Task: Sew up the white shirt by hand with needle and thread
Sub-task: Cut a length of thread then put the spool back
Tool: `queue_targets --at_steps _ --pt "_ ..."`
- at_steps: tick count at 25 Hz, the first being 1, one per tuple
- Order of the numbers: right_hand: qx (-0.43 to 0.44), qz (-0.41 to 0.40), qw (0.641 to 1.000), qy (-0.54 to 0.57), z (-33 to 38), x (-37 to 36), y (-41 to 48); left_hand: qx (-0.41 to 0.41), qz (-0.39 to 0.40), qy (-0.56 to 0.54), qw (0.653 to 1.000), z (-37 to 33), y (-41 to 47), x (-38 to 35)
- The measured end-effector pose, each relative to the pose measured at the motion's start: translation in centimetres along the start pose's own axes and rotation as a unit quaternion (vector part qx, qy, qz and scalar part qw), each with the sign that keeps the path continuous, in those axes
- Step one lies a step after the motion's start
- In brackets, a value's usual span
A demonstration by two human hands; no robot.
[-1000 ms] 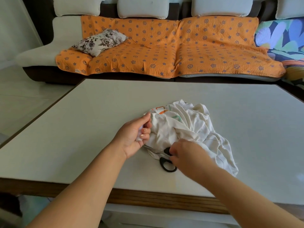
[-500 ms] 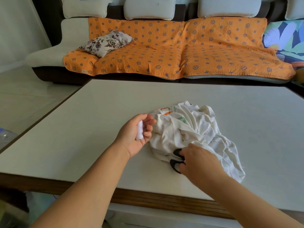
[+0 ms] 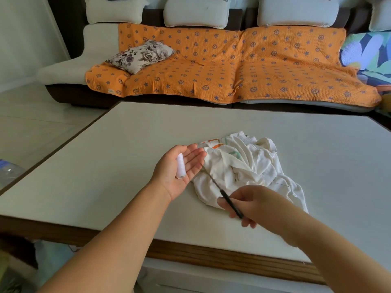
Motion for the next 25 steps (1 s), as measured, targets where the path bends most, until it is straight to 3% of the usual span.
queue_targets --at_steps 8,22,25 --pt "0.009 0.060 0.987 0.150 0.4 -2.7 2.3 0.003 -0.004 -0.011 1.000 0.5 -0.1 -0.5" --pt "0.014 0.031 0.985 0.167 0.4 -2.6 3.3 0.011 -0.011 -0.022 1.000 0.6 0.5 -0.1" --pt "0.022 -0.005 0.987 0.161 0.0 -1.9 3.2 0.009 -0.031 -0.015 0.999 0.6 0.9 0.5"
Point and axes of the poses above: each hand's wrist, its own y-axis towards the middle knuckle, its own x-axis out of the back of the hand, z = x × y, the point moved 6 cm from there along y, towards the middle knuckle, and after that the axes turned 5 degrees about z, right-handed, at the moved point
